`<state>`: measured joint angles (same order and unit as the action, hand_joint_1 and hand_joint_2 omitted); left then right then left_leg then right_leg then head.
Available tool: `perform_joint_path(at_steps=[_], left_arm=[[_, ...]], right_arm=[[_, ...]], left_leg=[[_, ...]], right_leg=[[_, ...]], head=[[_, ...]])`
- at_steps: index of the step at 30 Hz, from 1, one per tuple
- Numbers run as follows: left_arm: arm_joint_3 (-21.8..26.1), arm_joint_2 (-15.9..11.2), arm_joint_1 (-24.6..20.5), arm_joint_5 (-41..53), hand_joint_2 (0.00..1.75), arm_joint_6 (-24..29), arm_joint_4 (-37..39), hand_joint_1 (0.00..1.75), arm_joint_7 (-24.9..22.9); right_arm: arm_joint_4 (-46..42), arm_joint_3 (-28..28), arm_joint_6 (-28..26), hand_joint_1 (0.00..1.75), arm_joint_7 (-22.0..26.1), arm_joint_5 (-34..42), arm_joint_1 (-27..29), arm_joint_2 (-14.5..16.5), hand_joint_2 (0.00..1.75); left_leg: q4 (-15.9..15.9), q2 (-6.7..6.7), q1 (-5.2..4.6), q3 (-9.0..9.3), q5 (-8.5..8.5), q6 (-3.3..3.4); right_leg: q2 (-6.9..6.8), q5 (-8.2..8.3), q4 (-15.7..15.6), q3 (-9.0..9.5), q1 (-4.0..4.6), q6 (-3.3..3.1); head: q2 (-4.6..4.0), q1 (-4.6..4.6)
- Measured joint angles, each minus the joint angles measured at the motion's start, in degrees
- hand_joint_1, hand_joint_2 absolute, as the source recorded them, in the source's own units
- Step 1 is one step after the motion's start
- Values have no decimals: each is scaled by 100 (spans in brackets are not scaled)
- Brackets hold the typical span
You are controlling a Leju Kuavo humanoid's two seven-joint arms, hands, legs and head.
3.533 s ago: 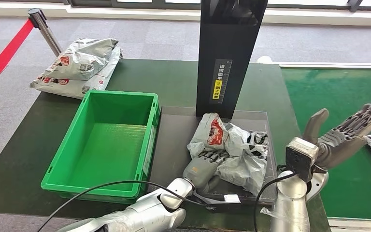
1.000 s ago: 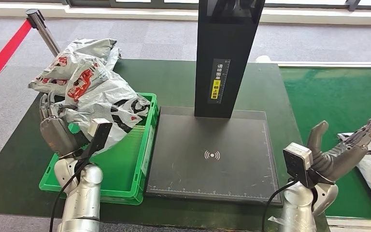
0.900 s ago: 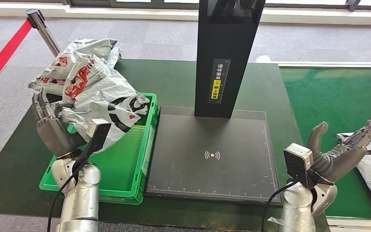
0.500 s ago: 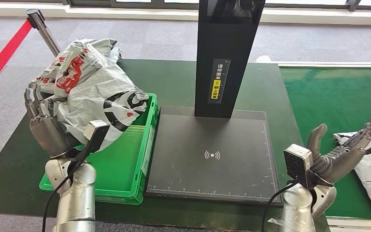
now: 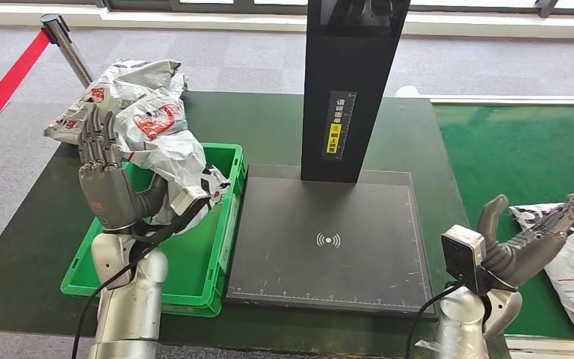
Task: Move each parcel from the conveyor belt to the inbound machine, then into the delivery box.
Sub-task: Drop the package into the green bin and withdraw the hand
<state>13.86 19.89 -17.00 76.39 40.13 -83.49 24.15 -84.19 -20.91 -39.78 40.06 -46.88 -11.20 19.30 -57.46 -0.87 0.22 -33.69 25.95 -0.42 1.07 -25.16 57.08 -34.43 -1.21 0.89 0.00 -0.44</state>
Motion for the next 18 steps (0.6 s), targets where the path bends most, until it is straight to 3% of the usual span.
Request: perform_joint_path(at_steps=[13, 18], left_arm=[[-143, -12, 7, -30, 175, 0, 208, 0, -210], [-87, -27, 33, -71, 175, 0, 385, 0, -523]], right_arm=[[19, -1, 0, 0, 0, -53, -1, 0, 175], [75, -3, 0, 0, 0, -98, 0, 0, 175]], left_leg=[[0, 1, 0, 0, 0, 0], [0, 0, 0, 0, 0, 0]], right_leg=[[1, 0, 0, 0, 0, 0], [1, 0, 0, 0, 0, 0]], head=[[0, 0], [0, 0]])
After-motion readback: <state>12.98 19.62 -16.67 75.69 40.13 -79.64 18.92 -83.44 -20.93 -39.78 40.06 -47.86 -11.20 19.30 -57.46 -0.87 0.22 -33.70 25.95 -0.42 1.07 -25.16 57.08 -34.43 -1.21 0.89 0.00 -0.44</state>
